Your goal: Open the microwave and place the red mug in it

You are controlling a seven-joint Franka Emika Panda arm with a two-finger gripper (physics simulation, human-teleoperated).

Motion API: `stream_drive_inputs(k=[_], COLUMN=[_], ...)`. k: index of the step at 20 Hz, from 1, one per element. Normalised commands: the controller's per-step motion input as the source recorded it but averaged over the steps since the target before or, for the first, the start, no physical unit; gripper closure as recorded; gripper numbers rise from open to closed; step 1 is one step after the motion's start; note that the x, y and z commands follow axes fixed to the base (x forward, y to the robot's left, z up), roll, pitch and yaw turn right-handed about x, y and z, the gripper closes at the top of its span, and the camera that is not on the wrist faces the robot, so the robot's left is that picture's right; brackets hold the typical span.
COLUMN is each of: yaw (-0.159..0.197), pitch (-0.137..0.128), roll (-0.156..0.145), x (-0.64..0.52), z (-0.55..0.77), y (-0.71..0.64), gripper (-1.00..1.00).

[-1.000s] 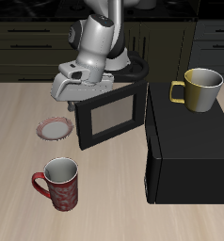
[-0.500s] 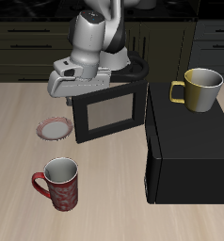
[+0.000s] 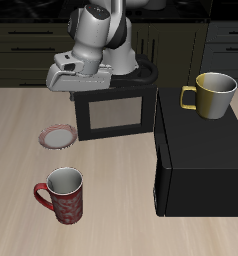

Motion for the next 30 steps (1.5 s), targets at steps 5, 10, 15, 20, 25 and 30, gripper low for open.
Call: stream_drive_inputs(k=[5,10,15,20,25,30], yaw=[-0.013,-0.037,-0.039,-0.033,-0.039,-0.029], pitch=[0.006,0.004,0.012,0.037,0.026,0.016], roll=[-0.073,-0.071,-0.069,-0.073,-0.105,-0.082], x=[-0.2,-0.13,-0.15,-0.2,-0.13,-0.2], z=[0.0,-0.02,-0.05,-0.09,0.04,0.18], y=[-0.17,-0.07,-0.11,-0.18,-0.35,-0.25], gripper=[1.0,1.0,1.0,1.0,1.0,-1.0])
